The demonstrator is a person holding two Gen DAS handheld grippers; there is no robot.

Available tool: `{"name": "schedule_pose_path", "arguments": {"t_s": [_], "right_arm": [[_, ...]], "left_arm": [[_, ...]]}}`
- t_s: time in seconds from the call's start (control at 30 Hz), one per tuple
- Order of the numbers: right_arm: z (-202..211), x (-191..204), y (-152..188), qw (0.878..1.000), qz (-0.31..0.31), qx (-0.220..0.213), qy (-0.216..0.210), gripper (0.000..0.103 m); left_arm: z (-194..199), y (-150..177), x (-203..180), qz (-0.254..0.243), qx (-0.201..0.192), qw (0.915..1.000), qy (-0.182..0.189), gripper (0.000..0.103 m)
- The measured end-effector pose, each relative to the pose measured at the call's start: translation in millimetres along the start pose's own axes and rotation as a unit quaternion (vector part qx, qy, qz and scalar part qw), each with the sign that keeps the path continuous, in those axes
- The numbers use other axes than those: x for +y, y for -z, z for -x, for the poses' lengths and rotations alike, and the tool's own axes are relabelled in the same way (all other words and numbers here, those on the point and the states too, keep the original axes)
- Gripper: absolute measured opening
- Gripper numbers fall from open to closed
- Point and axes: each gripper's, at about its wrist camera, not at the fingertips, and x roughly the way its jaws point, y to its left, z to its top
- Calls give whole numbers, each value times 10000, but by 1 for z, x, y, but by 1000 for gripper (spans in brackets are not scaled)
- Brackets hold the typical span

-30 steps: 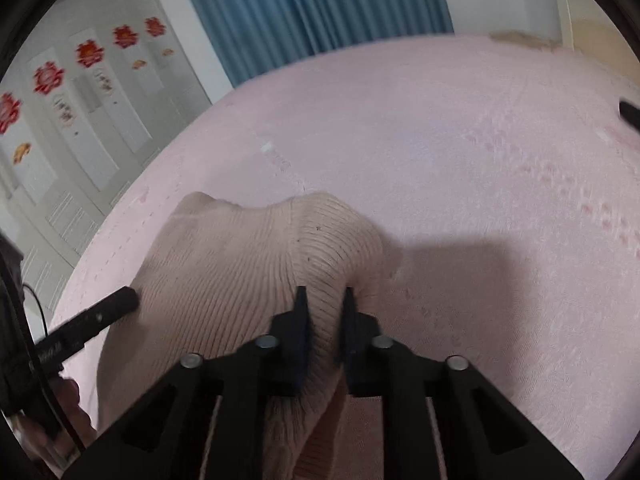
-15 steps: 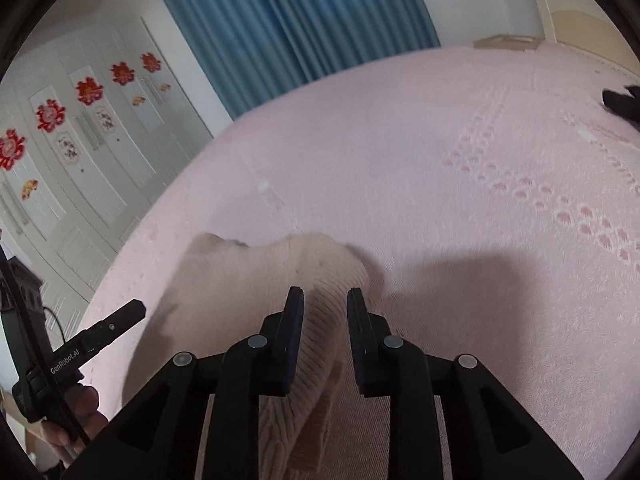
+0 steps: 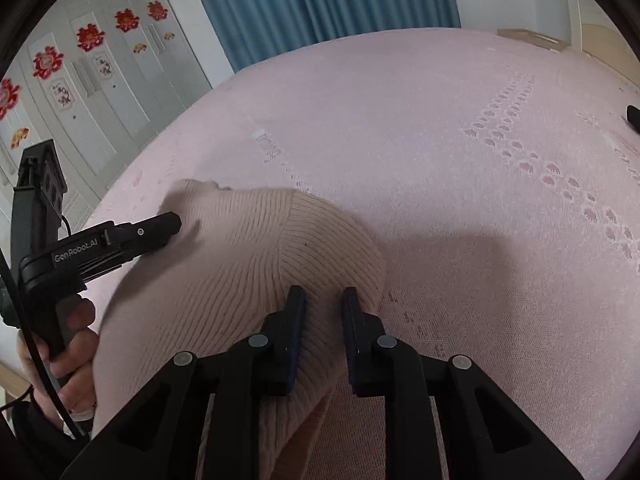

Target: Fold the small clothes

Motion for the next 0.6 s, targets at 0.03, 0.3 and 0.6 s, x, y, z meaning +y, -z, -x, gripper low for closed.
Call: {"name": "schedule_pose_path", "arguments": {"t_s": [0.03, 0.3, 0.6], "right_arm": [[0, -1, 0, 10000, -26, 14, -11, 18], [43, -26, 9, 9978, -473, -265, -376, 32], [68, -8, 45, 9944, -405, -149, -961, 31]], "left_arm": [[0, 1, -1, -22, -20, 10000, -47, 41], [34, 25, -21, -544, -444, 9956, -620, 52], [90, 93, -14, -511, -409, 9963, -566, 62]]}}
